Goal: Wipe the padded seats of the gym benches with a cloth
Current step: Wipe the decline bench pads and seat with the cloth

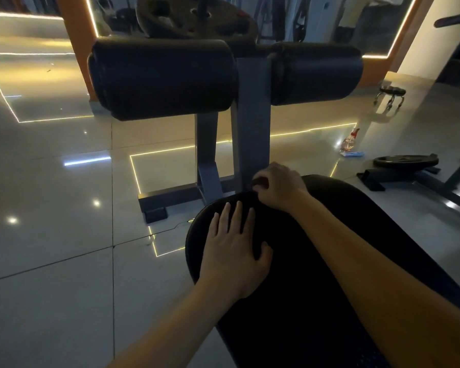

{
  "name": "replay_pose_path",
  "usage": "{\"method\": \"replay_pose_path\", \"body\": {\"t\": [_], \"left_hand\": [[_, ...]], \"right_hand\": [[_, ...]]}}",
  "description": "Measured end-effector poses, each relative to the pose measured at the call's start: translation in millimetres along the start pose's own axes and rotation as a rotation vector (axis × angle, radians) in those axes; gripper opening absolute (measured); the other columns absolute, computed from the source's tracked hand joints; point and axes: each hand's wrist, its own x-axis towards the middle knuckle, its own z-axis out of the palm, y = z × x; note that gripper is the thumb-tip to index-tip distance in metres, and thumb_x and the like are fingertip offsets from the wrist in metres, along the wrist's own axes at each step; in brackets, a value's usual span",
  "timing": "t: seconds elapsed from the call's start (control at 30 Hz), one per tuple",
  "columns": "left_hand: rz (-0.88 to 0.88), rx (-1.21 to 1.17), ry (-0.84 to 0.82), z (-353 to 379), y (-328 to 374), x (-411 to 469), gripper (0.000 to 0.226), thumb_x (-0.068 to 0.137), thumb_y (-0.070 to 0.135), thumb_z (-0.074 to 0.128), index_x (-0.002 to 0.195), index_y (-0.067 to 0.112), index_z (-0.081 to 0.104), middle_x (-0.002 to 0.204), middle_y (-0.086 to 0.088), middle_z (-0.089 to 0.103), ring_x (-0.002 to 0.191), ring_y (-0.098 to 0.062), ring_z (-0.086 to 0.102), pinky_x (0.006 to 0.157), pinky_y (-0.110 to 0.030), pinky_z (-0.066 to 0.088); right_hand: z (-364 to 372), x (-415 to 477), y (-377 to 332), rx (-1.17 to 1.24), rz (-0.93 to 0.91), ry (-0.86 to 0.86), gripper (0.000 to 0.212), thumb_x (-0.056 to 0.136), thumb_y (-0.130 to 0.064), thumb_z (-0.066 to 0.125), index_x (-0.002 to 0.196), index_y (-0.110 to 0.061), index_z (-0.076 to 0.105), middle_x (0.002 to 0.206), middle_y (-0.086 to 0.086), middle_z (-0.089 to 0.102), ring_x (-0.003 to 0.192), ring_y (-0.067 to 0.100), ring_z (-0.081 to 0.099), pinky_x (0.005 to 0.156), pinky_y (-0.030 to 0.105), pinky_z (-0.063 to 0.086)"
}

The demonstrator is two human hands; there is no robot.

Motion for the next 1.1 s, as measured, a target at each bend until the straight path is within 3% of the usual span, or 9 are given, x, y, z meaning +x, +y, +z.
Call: {"method": "replay_pose_path", "body": {"t": [0.17, 0.3, 0.4, 0.57, 0.87, 1.1], "left_hand": [[0.020, -0.022, -0.023, -4, 0, 1, 0.076, 0.090, 0.059, 0.012, 0.157, 0.026, 0.000, 0.164, -0.001, -0.009, 0.149, -0.016, -0.019, 0.120, -0.037, -0.014], [0.021, -0.041, -0.019, -6, -1, -1, 0.078, 0.088, 0.059, 0.011, 0.157, 0.025, 0.003, 0.165, -0.002, -0.008, 0.149, -0.017, -0.018, 0.121, -0.037, -0.014], [0.019, -0.035, -0.028, -5, -1, 1, 0.078, 0.088, 0.059, 0.011, 0.157, 0.024, 0.001, 0.164, -0.002, -0.010, 0.149, -0.018, -0.018, 0.121, -0.038, -0.014], [0.024, -0.021, -0.018, -1, -3, 2, 0.074, 0.096, 0.058, 0.018, 0.157, 0.022, -0.001, 0.164, -0.004, -0.012, 0.149, -0.021, -0.020, 0.120, -0.039, -0.014], [0.047, -0.070, -0.066, -7, -6, 0, 0.081, 0.085, 0.061, 0.009, 0.157, 0.025, -0.001, 0.164, -0.001, -0.012, 0.149, -0.018, -0.021, 0.122, -0.040, -0.010], [0.032, -0.030, -0.037, -2, -4, 2, 0.074, 0.094, 0.060, 0.016, 0.157, 0.025, -0.003, 0.164, -0.002, -0.014, 0.148, -0.019, -0.021, 0.119, -0.038, -0.016]], "right_hand": [[-13, 2, -9, -0.125, -0.152, -0.051, 0.026, 0.094, -0.035, 0.059, 0.118, -0.027, 0.062, 0.111, -0.002, 0.050, 0.111, 0.019, 0.049, 0.099, 0.040, 0.033], [-28, 11, 6, -0.331, -0.085, -0.077, 0.029, 0.094, -0.038, 0.058, 0.121, -0.026, 0.063, 0.117, 0.002, 0.055, 0.114, 0.021, 0.051, 0.100, 0.041, 0.034], [-25, 13, -1, -0.283, -0.094, -0.052, 0.027, 0.094, -0.034, 0.061, 0.119, -0.024, 0.064, 0.118, 0.003, 0.056, 0.115, 0.022, 0.051, 0.100, 0.040, 0.034], [-7, 10, -29, -0.098, -0.263, -0.023, 0.025, 0.094, -0.034, 0.061, 0.115, -0.021, 0.066, 0.110, 0.001, 0.055, 0.109, 0.019, 0.051, 0.100, 0.038, 0.034], [-37, 17, 25, -0.408, -0.208, -0.123, 0.032, 0.096, -0.044, 0.055, 0.126, -0.034, 0.060, 0.126, 0.002, 0.054, 0.121, 0.023, 0.046, 0.104, 0.042, 0.028], [-8, 22, -9, -0.136, -0.379, -0.036, 0.024, 0.094, -0.032, 0.062, 0.116, -0.024, 0.067, 0.113, 0.002, 0.056, 0.107, 0.020, 0.050, 0.088, 0.030, 0.032]]}}
